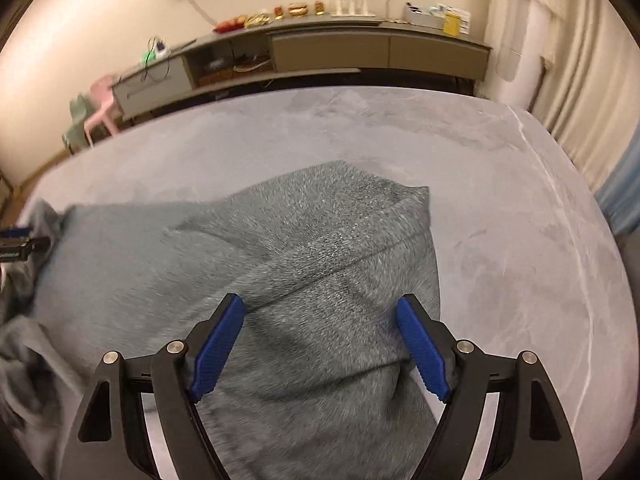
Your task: Fold clothes
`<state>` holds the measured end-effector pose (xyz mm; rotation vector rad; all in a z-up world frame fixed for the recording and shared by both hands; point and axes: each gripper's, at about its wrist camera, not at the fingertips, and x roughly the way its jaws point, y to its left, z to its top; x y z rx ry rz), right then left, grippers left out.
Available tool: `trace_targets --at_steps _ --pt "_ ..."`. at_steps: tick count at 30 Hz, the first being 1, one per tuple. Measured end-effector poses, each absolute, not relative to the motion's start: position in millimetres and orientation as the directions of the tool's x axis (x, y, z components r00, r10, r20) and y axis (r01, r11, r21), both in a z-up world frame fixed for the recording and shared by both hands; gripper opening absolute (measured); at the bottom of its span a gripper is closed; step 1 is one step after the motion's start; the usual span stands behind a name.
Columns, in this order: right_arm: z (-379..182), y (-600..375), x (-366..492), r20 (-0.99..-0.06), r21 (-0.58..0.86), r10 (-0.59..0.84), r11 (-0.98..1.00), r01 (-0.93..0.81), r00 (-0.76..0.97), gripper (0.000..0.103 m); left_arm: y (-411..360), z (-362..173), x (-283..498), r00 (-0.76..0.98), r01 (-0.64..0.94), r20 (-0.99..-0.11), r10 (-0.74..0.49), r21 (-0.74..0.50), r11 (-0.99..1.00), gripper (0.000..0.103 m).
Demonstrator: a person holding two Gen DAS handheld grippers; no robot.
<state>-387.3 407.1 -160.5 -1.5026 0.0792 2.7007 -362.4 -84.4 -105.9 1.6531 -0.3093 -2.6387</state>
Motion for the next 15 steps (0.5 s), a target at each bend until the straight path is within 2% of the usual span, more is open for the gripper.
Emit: trace_targets --at_steps 1,4,7,10,15 --pt "-164.6 406.3 -390.6 -0.860 0.010 0.023 -0.998 -0.063 -0.510 0.046 -98.7 -97.0 -357.9 -0.462 -0.056 -0.882 -0.093 0.133 -0.990 0.008" --pt "-155.6 411.7 -392.4 -0.864 0.038 -0.003 -0.998 -0.059 -0.503 0.013 -178.7 -41.6 -311.1 -0.595 0.123 -0.804 -0.006 -0.083 -0.989 0.008" --pt "-126.8 430.9 -382.6 -0.822 0.023 0.065 -0.989 -0.148 -0.566 0.010 -228.1 -16.7 -264.3 -0.670 0.135 -0.736 0.098 -0.250 -0.959 0.008" --pt "-102.8 445.3 -368.0 -0.745 -0.100 0.258 -0.955 -0.281 -0.614 0.008 -243.7 -22.9 -241.5 -0.668 0.138 -0.737 0.104 -0.260 -0.956 0.008" --pt "-111.1 441.7 -347.7 -0.778 -0.063 0.247 -0.946 -0.319 -0.578 0.008 -241.3 -31.7 -227.5 -0.685 0.122 -0.722 0.097 -0.245 -0.962 0.008"
